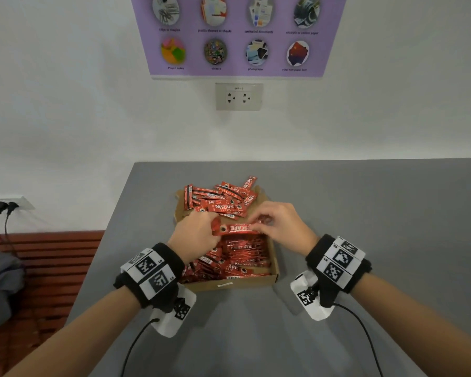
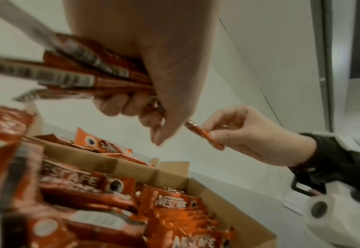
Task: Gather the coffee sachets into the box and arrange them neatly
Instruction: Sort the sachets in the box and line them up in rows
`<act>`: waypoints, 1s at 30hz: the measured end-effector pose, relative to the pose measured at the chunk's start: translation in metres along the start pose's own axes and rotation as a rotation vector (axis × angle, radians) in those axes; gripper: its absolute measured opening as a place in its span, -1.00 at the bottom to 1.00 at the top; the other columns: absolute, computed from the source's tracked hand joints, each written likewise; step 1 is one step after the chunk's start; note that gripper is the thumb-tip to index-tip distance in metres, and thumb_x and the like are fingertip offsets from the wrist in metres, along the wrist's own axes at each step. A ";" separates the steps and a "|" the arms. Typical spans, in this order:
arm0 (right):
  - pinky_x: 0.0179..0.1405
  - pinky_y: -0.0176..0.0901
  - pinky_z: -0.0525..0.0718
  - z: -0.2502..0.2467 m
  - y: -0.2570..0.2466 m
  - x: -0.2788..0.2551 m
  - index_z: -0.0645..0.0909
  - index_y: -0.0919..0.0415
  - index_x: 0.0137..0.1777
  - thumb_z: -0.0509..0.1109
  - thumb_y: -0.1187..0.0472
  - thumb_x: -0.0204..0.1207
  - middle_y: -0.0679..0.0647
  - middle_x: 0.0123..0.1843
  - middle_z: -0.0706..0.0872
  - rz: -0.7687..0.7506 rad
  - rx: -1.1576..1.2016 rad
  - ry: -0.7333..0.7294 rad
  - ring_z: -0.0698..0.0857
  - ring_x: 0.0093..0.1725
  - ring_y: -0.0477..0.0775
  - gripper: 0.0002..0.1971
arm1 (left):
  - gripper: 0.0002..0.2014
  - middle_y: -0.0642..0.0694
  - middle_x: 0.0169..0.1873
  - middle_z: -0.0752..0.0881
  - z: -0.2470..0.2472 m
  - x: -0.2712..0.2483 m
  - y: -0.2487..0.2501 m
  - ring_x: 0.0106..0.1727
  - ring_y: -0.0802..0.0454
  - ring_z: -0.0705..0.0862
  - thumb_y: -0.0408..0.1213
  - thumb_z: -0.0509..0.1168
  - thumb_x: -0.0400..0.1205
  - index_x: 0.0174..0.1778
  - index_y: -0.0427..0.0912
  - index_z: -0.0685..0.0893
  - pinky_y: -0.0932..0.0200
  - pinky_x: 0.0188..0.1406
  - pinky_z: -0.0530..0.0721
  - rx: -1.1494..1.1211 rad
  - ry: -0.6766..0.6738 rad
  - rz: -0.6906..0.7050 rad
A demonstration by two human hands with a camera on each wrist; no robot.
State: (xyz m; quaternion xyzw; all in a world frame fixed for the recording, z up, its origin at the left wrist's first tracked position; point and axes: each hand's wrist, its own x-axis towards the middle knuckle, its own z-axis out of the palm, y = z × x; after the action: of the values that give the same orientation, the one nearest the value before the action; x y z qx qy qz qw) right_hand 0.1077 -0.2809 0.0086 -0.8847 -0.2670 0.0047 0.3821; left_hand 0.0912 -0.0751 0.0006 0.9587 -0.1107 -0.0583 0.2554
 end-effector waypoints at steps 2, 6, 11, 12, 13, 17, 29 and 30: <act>-0.09 -0.55 0.55 -0.005 0.003 -0.002 0.74 0.22 0.03 0.51 0.31 0.41 -0.07 -0.09 0.67 0.039 -0.031 -0.027 0.61 -0.15 -0.24 -0.81 | -0.84 0.02 -0.36 0.66 -0.005 0.003 -0.004 -0.49 0.23 0.54 -0.24 0.25 0.66 -0.25 -0.11 0.56 0.42 -0.53 0.46 -0.155 0.070 -0.105; -0.12 -0.55 0.56 0.001 -0.001 -0.005 0.72 0.24 0.12 0.47 0.35 0.45 -0.08 -0.15 0.64 0.043 -0.083 -0.116 0.58 -0.23 -0.28 -0.76 | -0.80 -0.08 -0.26 0.76 -0.007 0.003 0.003 -0.58 0.24 0.51 -0.15 0.29 0.63 -0.05 -0.22 0.68 0.44 -0.61 0.43 -0.353 -0.005 -0.109; -0.06 -0.43 0.57 0.002 0.002 -0.007 0.74 0.26 0.00 0.44 0.31 0.50 -0.04 -0.12 0.66 0.039 -0.070 -0.032 0.59 -0.14 -0.16 -0.88 | -0.81 -0.03 -0.12 0.78 0.000 -0.003 0.007 -0.09 0.06 0.74 -0.11 0.41 0.54 0.00 -0.10 0.74 0.14 0.01 0.71 -0.317 -0.113 0.014; -0.03 -0.36 0.59 0.002 0.003 -0.007 0.74 0.26 -0.02 0.43 0.30 0.50 -0.01 -0.10 0.68 0.042 -0.068 -0.029 0.60 -0.12 -0.13 -0.89 | -0.83 -0.04 -0.14 0.78 0.001 -0.003 0.006 -0.12 0.05 0.75 -0.17 0.42 0.54 -0.01 -0.12 0.73 0.11 -0.01 0.73 -0.305 -0.144 0.006; -0.02 -0.32 0.61 0.002 0.004 -0.008 0.73 0.26 -0.03 0.43 0.30 0.50 0.01 -0.09 0.70 0.043 -0.061 -0.024 0.61 -0.11 -0.12 -0.90 | -0.86 -0.06 -0.15 0.78 0.001 -0.004 0.006 -0.15 0.02 0.75 -0.22 0.41 0.55 -0.02 -0.15 0.73 0.08 -0.04 0.75 -0.295 -0.149 -0.008; -0.11 -0.26 0.69 0.009 0.005 -0.014 0.57 0.18 0.20 0.40 0.22 0.54 -0.17 -0.15 0.65 0.111 0.076 0.060 0.69 -0.18 -0.11 -0.75 | -0.93 -0.02 -0.20 0.79 0.002 -0.003 0.005 -0.35 0.21 0.68 -0.25 0.36 0.59 -0.15 -0.16 0.73 0.33 -0.33 0.67 -0.343 -0.012 -0.048; -0.13 -0.53 0.60 0.015 -0.005 -0.007 0.64 0.29 0.01 0.36 0.25 0.57 0.01 -0.05 0.74 -0.009 0.091 0.134 0.68 -0.13 -0.20 -0.89 | -0.83 0.04 -0.12 0.77 0.022 0.002 0.015 -0.11 0.14 0.72 -0.15 0.44 0.52 -0.04 -0.11 0.72 0.12 0.00 0.70 -0.241 0.008 0.102; -0.13 -0.56 0.58 0.010 -0.002 -0.009 0.65 0.27 0.00 0.37 0.25 0.57 -0.01 -0.06 0.74 0.008 0.084 0.112 0.66 -0.14 -0.26 -0.89 | -0.76 0.05 -0.09 0.75 0.023 0.002 0.011 -0.10 0.12 0.71 -0.09 0.46 0.49 0.01 -0.10 0.70 0.10 0.00 0.70 -0.109 -0.019 0.090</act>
State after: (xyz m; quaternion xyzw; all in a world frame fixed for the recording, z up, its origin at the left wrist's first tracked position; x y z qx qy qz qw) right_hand 0.0971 -0.2769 0.0015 -0.8678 -0.2410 -0.0321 0.4333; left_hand 0.0877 -0.0958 -0.0136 0.9368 -0.1528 -0.0619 0.3084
